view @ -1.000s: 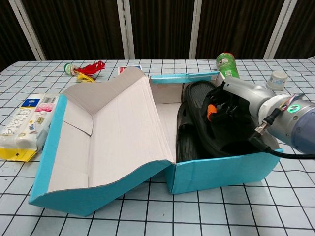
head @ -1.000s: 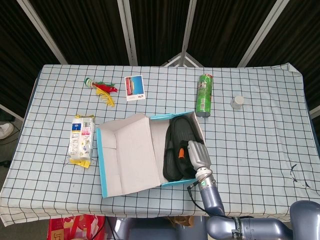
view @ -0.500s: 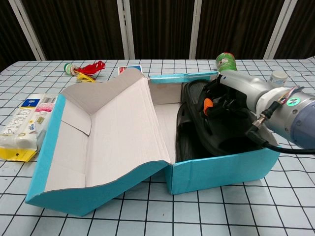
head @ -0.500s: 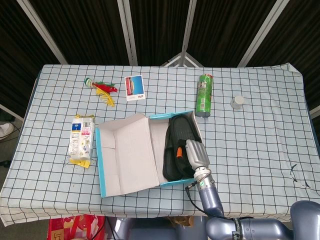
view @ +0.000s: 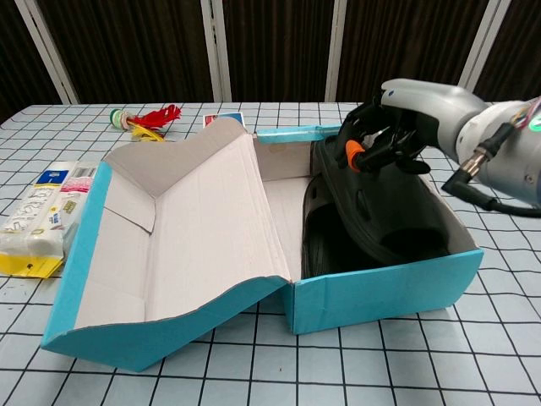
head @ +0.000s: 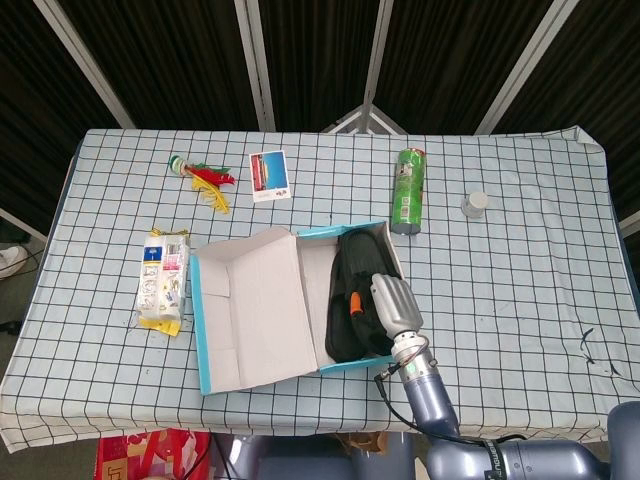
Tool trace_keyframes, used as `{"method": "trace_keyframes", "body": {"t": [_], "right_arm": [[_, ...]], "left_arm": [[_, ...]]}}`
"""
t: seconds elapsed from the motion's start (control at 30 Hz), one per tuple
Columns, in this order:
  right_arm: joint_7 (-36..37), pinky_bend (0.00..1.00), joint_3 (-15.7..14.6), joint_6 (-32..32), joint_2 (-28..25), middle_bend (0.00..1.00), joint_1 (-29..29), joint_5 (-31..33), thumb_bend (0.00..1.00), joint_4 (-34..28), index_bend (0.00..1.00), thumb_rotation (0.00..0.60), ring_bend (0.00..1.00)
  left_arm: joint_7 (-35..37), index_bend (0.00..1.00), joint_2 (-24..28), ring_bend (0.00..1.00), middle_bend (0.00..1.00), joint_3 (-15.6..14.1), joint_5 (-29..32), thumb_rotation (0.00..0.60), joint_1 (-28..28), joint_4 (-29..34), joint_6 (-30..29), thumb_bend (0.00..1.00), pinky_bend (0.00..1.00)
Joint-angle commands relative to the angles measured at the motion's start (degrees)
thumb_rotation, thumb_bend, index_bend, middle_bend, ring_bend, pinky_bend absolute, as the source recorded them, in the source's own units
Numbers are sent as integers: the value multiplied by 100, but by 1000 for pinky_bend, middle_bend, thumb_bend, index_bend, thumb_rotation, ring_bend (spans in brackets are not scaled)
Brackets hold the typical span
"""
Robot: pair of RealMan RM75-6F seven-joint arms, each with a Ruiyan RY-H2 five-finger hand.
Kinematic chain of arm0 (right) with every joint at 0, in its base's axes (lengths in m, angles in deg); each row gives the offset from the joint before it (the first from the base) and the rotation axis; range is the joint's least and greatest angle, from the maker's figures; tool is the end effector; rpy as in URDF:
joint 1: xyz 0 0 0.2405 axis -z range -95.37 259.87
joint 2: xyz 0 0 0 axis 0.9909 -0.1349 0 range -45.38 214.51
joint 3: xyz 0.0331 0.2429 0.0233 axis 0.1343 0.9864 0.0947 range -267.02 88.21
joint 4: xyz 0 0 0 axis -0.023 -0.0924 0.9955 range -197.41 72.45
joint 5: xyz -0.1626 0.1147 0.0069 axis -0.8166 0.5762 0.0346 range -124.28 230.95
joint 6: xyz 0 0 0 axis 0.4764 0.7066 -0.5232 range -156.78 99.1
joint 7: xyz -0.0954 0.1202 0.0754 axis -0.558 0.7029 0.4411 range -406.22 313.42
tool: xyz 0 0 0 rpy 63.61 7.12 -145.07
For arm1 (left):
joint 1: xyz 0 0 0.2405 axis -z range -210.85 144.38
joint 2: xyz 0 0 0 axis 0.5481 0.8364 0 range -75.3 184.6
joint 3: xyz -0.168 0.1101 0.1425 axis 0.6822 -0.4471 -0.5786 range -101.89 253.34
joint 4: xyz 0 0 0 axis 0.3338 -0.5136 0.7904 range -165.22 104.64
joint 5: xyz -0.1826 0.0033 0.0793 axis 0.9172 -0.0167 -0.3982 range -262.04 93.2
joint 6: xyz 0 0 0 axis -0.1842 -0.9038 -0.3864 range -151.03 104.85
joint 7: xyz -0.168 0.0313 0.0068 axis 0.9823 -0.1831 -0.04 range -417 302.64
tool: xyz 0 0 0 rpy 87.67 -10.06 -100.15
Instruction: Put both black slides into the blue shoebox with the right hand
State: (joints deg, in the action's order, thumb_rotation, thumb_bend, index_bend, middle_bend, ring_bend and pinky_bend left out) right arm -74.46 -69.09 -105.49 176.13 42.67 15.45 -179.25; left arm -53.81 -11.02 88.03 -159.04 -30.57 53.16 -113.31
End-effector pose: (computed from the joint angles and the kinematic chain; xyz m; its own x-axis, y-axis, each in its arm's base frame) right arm -0.0714 -0.3060 0.0139 -0.1155 -0.3280 0.9376 -0.9926 0.0023 -0.1214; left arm -0.3391 0.2180 0.2310 0.4422 -0.2525 0.8607 0.8916 0.2281 -0.3912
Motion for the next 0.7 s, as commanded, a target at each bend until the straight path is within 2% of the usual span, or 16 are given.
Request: {"method": "trace_keyframes", "body": {"t": [0.03, 0.17, 0.2, 0.23, 0.3, 0.37, 0.47, 0.5, 0.6, 0.7], "right_arm": [[59, 907, 184, -70, -273, 454, 56, 51, 633, -425, 553, 600, 584], [122, 903, 341, -212, -687, 453, 191, 40, 633, -958, 553, 600, 584], [137, 896, 353, -260, -853, 453, 264, 9, 633, -1139, 553, 600, 584], [29, 881, 272, -476, -1253, 453, 473, -163, 633, -1435, 553, 600, 582], [-48, 826, -20, -585, -1745, 453, 773, -515, 633, -1819, 552, 600, 562], [26, 720, -390, -606, -2128, 447, 1085, -1069, 628, -1822, 527, 600, 517], [82, 518, -1092, -832, -2598, 377, 1646, -2000, 563, -1785, 463, 600, 413], [118, 445, -1311, -939, -2689, 330, 1831, -2296, 514, -1684, 441, 600, 365], [211, 330, -1837, -1297, -2816, 250, 2318, -3020, 422, -1187, 384, 600, 282], [512, 291, -2180, -1697, -2772, 228, 2769, -3645, 396, -549, 371, 600, 246]], "left_arm": [[9, 185, 5, 0, 36, 5, 10, 600, -6, -2, -4, 726, 0], [31, 184, 11, 0, 36, 5, 12, 600, -9, -5, 0, 726, 0], [38, 183, 14, 0, 35, 4, 8, 600, -9, -3, 2, 726, 0], [56, 182, 18, 0, 36, 4, 7, 600, -12, 1, 3, 726, 0], [79, 181, 27, 0, 36, 2, 0, 600, -19, 9, -5, 726, 0], [103, 180, 35, 0, 36, 1, -15, 600, -28, 18, -24, 726, 0], [128, 180, 47, 0, 36, -6, -32, 600, -42, 36, -43, 726, 0], [130, 179, 51, 0, 36, -9, -33, 600, -46, 43, -43, 726, 0], [113, 176, 79, 0, 35, -30, -19, 600, -61, 94, -17, 726, 0], [92, 176, 119, 0, 34, -47, -27, 600, -88, 176, -38, 723, 0]]}}
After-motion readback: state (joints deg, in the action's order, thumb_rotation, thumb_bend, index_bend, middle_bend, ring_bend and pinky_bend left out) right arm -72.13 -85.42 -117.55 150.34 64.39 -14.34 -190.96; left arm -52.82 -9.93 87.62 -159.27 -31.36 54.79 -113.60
